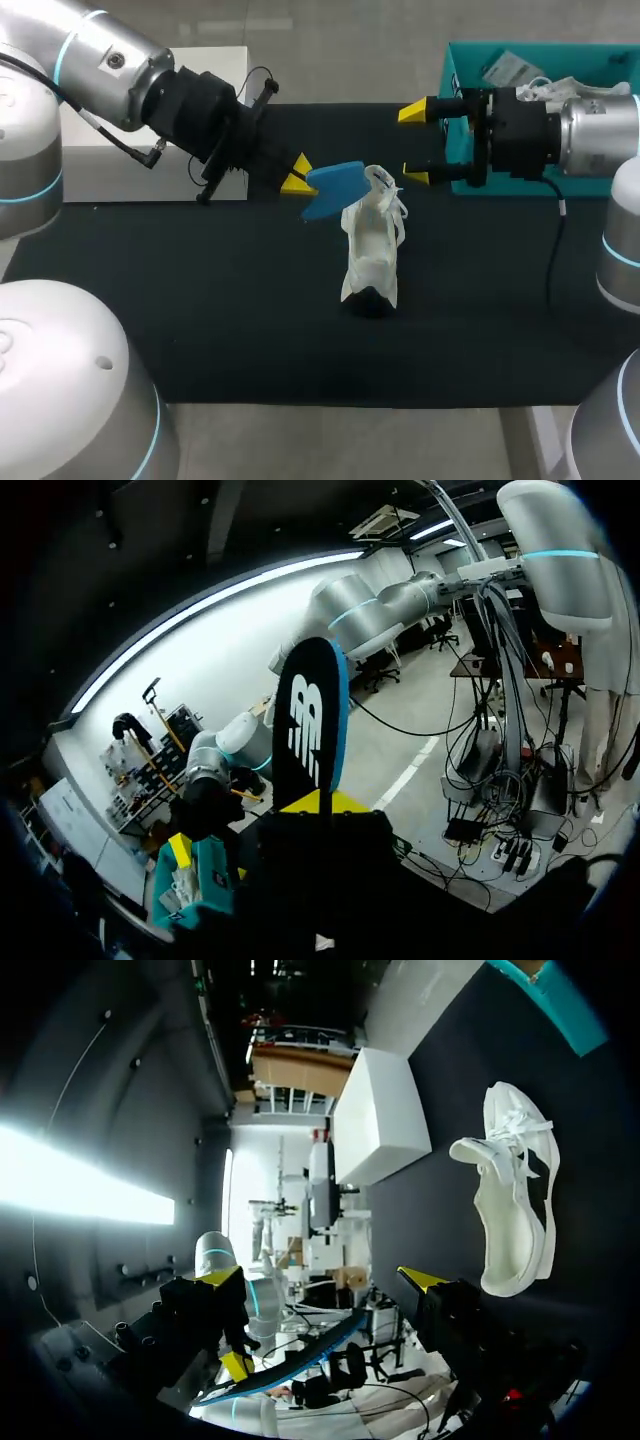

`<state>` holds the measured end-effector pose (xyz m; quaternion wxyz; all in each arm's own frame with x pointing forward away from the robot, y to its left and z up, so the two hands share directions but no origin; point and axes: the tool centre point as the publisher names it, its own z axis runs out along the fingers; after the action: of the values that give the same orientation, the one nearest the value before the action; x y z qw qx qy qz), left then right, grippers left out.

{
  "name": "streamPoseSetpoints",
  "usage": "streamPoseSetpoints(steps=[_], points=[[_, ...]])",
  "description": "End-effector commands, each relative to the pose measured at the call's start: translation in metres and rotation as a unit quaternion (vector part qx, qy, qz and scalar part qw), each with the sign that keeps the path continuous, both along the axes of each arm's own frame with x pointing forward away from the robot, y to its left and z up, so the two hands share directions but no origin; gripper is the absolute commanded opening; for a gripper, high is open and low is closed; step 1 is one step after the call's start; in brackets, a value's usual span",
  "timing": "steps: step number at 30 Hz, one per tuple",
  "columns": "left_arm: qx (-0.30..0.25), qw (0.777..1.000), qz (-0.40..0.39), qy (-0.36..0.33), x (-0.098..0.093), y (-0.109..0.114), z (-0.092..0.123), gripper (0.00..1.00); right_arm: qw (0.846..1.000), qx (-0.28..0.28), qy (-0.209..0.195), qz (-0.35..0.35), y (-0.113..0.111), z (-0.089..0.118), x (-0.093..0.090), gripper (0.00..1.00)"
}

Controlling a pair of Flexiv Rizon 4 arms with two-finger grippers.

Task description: Take the shoe out of the shoebox, open the shoe tongue, remove and reinsert the insole, then place the shoe into the shoebox

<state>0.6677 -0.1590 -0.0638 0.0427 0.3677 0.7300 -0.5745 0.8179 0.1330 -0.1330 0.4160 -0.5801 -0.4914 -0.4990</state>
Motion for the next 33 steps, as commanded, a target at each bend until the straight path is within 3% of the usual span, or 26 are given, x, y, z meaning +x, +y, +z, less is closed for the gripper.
streamPoseSetpoints(steps=[1,2,7,12,17,25,33], points=[[0.020,0.994,0.053,-0.095,-0.013,0.005,0.003,0.00,1.000,0.002,0.005,0.004,0.010,-0.004,0.000,1.00],[0.020,0.994,0.053,-0.095,-0.013,0.005,0.003,0.00,1.000,0.000,0.007,0.006,0.011,-0.005,0.000,1.00],[0.015,0.970,0.049,-0.236,0.009,0.010,-0.005,0.00,1.000,-0.001,0.010,0.011,0.012,-0.004,0.003,1.00],[0.000,0.951,0.032,-0.308,0.025,0.015,-0.011,0.00,1.000,-0.001,0.012,0.013,0.013,-0.005,0.007,1.00],[0.005,0.940,0.022,-0.341,0.049,0.019,-0.021,0.00,1.000,0.005,0.014,0.009,0.015,-0.006,0.011,1.00],[0.010,0.943,0.001,-0.332,0.078,0.014,-0.025,0.00,1.000,0.019,-0.011,-0.014,0.017,0.007,0.027,1.00],[0.056,0.904,-0.056,-0.420,0.120,0.003,-0.031,0.00,1.000,0.013,-0.022,-0.008,0.022,0.019,0.043,1.00]])
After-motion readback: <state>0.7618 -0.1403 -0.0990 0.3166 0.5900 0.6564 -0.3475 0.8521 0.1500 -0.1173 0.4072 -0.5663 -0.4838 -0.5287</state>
